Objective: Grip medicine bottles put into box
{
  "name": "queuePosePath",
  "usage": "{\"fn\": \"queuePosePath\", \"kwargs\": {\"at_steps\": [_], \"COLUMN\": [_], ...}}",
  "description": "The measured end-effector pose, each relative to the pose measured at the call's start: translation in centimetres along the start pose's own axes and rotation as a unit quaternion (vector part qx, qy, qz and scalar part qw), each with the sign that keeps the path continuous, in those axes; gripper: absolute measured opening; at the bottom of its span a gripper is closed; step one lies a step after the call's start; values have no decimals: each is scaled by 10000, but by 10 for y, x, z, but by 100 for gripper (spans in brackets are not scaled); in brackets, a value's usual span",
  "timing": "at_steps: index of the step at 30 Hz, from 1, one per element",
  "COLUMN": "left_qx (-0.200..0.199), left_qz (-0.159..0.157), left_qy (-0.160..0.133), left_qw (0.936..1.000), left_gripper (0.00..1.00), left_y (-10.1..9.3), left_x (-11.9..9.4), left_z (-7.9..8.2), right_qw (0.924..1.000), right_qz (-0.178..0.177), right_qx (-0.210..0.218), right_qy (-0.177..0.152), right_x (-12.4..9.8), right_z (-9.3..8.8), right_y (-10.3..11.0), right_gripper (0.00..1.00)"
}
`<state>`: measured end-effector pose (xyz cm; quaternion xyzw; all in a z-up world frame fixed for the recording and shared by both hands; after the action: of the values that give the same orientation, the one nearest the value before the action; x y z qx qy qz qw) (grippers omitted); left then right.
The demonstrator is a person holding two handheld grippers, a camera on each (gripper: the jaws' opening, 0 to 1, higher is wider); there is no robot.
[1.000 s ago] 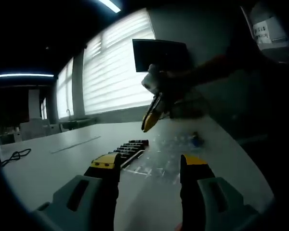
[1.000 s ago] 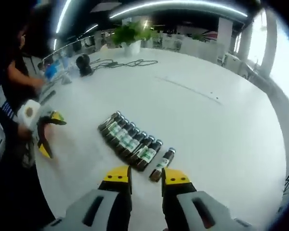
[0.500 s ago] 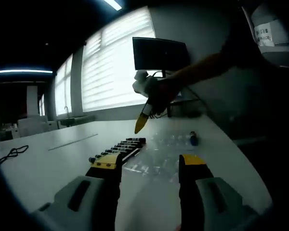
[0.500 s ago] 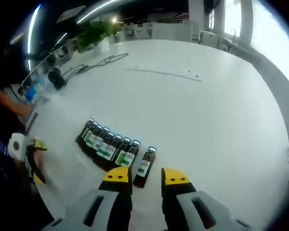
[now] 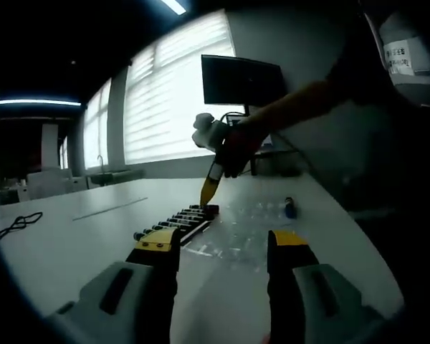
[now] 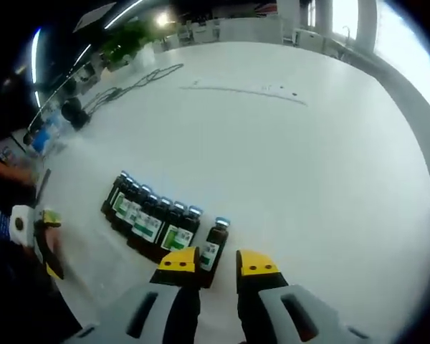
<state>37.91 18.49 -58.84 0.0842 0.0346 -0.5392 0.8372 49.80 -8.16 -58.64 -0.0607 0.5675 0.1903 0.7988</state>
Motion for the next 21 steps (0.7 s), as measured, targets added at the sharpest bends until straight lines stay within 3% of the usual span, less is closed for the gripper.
{"fn": "queuePosePath", "kwargs": {"at_steps": [4,21], "left_qx": [-131,34], "left_qz": [17,-7], "left_qy": [-43,16], "left_qw": [9999,10000], "left_gripper": [41,41], "left_y": [2,-2], "left_x": [-1,2], "left_z": [1,0], "right_qw": [10000,10000], "right_qz": [15,18], "right_qx": [30,88], "right_qy": [25,18], "right_x": [2,6], "right_z": [0,-5], "right_y": [0,-3], "right_gripper": [14,7]}}
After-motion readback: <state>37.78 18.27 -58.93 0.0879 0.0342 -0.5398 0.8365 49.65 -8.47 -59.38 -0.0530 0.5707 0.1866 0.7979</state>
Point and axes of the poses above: the point that each gripper's makers call its tool centre point, and the gripper's own axes: x roughly forward along the fingers, y roughly to its left, z roughly out of its top, the point moved 7 cm from there along -x, roughly backward along the fingers, and after that the axes turned 8 degrees about y, right-handed, at the moved point
